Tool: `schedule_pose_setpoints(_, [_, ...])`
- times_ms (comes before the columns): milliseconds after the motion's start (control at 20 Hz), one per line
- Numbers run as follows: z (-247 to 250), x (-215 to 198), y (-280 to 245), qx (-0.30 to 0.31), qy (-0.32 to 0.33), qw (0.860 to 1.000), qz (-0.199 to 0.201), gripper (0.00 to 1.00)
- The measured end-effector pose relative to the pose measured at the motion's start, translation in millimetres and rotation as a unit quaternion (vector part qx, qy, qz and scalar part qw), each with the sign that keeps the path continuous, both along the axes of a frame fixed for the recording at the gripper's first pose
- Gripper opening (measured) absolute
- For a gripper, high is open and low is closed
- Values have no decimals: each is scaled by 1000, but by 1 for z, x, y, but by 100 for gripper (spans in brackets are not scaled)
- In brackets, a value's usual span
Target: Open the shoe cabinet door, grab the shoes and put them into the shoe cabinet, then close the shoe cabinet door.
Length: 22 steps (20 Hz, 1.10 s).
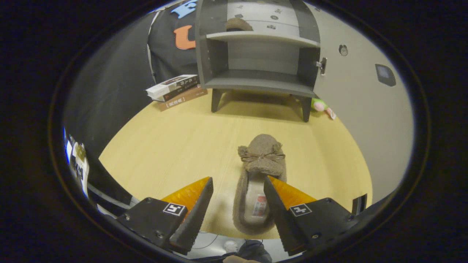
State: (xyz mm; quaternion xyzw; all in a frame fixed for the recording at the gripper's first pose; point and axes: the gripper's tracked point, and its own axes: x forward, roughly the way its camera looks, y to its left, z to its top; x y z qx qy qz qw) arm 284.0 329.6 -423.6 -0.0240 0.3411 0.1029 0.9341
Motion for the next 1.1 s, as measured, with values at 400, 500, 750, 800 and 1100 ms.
schedule_pose_setpoints(400, [-23,54,17,16,35,999,-4,89])
schedule_pose_setpoints(500, [-27,67,18,23,39,999,-9,89])
schedule_pose_setpoints(750, [-33,82,14,31,59,997,-34,54])
schedule_pose_setpoints(800, [-33,83,8,34,60,997,-45,41])
schedule_pose_setpoints(1100, [-2,71,6,44,55,997,-15,8])
